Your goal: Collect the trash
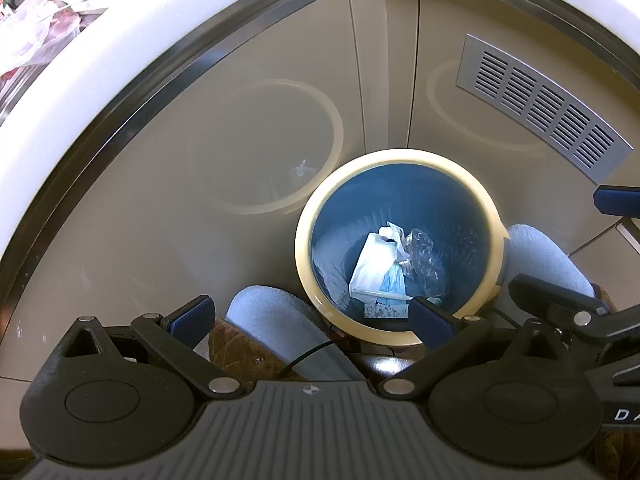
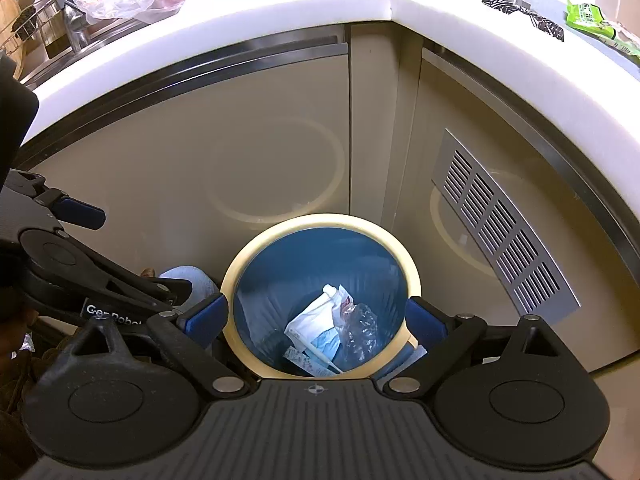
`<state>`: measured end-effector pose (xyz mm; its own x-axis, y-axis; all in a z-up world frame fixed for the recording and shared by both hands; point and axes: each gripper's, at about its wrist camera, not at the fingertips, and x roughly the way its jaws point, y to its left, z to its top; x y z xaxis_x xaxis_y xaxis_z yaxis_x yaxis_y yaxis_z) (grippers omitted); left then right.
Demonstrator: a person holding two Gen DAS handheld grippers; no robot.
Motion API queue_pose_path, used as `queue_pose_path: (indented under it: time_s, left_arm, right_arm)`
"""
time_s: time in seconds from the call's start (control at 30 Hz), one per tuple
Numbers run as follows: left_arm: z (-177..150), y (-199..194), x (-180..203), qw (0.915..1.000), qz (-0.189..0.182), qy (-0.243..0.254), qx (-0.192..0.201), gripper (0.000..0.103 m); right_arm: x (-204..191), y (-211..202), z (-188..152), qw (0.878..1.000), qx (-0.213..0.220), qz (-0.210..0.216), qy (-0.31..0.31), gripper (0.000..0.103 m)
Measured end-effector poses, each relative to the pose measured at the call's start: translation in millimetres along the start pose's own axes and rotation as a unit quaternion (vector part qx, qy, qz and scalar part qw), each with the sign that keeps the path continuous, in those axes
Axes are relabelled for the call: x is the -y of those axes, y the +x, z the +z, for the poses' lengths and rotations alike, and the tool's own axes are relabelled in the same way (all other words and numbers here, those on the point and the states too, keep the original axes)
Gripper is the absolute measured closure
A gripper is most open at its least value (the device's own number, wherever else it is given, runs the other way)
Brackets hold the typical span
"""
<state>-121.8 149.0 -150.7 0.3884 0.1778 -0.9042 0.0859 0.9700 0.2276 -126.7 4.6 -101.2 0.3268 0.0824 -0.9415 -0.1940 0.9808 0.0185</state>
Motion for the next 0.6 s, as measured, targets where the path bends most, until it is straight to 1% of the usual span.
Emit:
queue_pose_path:
  time_s: [0.6]
  left_arm:
    - [0.3,3.4,-0.4,1.0,-0.002,0.001,-0.006,0.0]
  right_arm:
    - [0.5,3.5,-1.4,1.0,-0.006,0.001,0.001,0.006]
